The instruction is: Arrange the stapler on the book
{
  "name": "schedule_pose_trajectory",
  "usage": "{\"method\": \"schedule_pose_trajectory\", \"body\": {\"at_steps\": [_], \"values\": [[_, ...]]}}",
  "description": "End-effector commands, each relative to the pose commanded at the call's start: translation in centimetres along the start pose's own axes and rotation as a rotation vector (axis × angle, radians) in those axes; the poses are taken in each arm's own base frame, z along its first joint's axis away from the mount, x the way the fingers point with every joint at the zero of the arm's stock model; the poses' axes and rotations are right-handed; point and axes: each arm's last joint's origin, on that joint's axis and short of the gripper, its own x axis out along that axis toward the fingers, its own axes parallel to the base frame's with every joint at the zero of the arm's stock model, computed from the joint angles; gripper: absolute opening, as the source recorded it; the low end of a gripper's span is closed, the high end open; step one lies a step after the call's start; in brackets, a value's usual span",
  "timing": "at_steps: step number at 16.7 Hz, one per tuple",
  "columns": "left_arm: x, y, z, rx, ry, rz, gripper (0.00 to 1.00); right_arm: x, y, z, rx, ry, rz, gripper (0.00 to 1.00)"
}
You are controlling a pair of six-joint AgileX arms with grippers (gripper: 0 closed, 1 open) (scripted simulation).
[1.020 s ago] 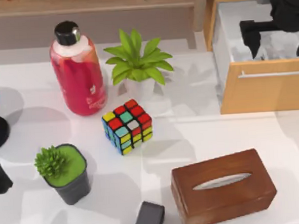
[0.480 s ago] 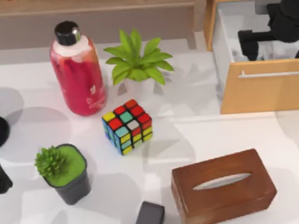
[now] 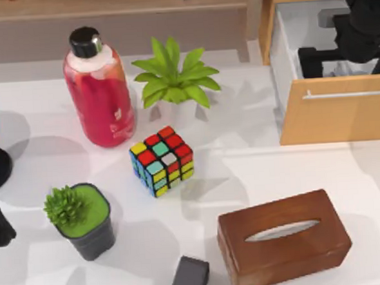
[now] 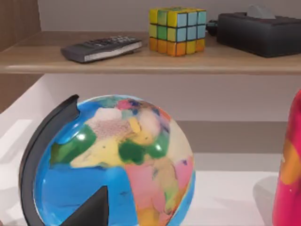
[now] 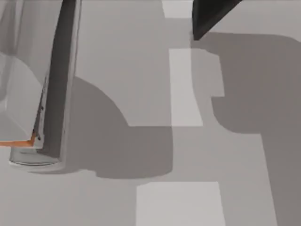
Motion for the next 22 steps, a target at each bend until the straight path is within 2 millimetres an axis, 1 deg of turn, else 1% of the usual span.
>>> {"method": "schedule_pose_trajectory", "body": {"at_steps": [1,14,15,22], "values": [[0.0,0.0,0.0,0.0,0.0,0.0,1.0,0.0,0.0,0.0,0.0,0.0,0.0,1.0],[0.0,0.0,0.0,0.0,0.0,0.0,1.0,0.0,0.0,0.0,0.0,0.0,0.0,0.02],[0.0,0.0,0.0,0.0,0.0,0.0,1.0,0.0,0.0,0.0,0.0,0.0,0.0,0.0],[0.0,0.0,0.0,0.0,0.0,0.0,1.0,0.0,0.0,0.0,0.0,0.0,0.0,0.0]]}}
